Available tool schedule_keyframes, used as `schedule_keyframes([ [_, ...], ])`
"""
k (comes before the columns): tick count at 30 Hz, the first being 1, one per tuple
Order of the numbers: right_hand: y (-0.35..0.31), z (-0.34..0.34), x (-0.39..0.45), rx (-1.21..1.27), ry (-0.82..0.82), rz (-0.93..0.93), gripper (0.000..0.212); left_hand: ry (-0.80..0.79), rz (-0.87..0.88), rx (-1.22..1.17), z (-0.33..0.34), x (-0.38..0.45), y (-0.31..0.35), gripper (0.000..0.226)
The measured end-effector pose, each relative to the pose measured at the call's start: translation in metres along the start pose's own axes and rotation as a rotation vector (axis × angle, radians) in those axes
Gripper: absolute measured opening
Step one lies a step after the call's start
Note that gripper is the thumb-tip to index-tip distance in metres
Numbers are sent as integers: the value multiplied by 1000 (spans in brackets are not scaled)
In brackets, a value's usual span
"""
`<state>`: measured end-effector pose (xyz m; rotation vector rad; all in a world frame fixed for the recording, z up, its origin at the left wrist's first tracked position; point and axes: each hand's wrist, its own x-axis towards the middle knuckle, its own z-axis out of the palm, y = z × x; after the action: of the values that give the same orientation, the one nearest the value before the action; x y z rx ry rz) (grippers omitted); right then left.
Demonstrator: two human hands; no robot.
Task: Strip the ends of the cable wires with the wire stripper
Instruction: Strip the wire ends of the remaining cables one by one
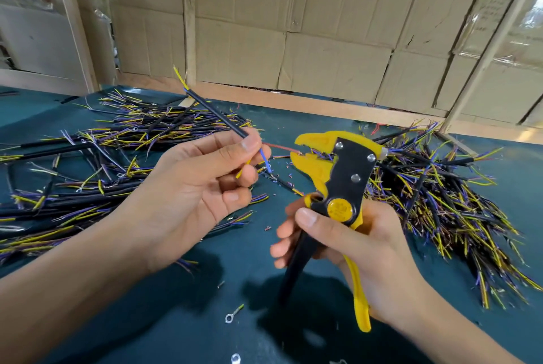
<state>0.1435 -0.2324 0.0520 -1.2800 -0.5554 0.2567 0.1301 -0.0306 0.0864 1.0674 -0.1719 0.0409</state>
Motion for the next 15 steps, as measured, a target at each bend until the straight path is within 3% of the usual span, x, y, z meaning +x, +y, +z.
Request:
schedule_keyframes([
  [3,-1,1,-1,-5,-49,-10,36,-11,-1,-7,2,0,0,6],
  [11,-2,3,-3,-71,-59,-60,12,-15,5,15,7,-4,-3,2],
  [15,-3,3,-3,-98,-19,-31,17,18,33,76,9,-6,-3,7],
])
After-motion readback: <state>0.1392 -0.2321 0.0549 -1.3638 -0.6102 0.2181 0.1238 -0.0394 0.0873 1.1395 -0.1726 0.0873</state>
